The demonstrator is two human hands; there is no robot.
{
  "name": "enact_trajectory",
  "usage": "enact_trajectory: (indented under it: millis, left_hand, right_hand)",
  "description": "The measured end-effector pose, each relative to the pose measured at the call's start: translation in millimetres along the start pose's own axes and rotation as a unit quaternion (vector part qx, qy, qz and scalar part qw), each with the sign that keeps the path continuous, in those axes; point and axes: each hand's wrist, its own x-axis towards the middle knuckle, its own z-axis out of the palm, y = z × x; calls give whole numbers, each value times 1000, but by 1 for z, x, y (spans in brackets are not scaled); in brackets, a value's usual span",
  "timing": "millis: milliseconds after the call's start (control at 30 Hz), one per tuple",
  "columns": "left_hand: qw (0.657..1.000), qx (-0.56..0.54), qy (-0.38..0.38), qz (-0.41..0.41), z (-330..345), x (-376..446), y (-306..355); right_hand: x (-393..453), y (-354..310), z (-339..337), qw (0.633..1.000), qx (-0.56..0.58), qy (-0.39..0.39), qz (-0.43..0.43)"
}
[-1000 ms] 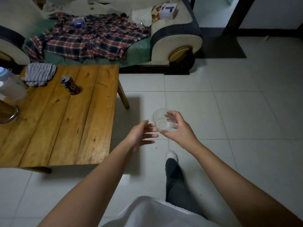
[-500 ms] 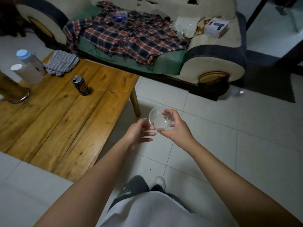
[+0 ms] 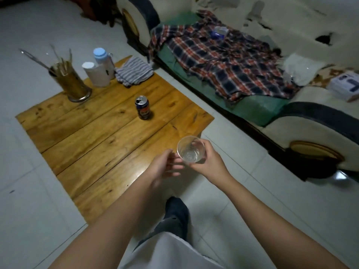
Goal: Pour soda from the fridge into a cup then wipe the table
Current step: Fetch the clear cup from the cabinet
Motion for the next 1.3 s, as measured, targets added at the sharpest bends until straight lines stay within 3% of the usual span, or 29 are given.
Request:
enact_trajectory:
  millis: [333,767,1000,1300]
  left_hand:
    - [990,-93,105,10,-66,58,70]
    - [939,-238,249,0,-162,92,73]
    - [925,-241,293,10,-205,136,69]
    - [917,-116,378,52,-227,203,39]
  right_hand:
    - [145,-39,47,989,-80,-112,-50]
    - [240,-50,160,955,-107,-268,-70]
    - [290,-39,214,936,-131,-312,-96]
    - [333,6,251,929,-156,-318,-110]
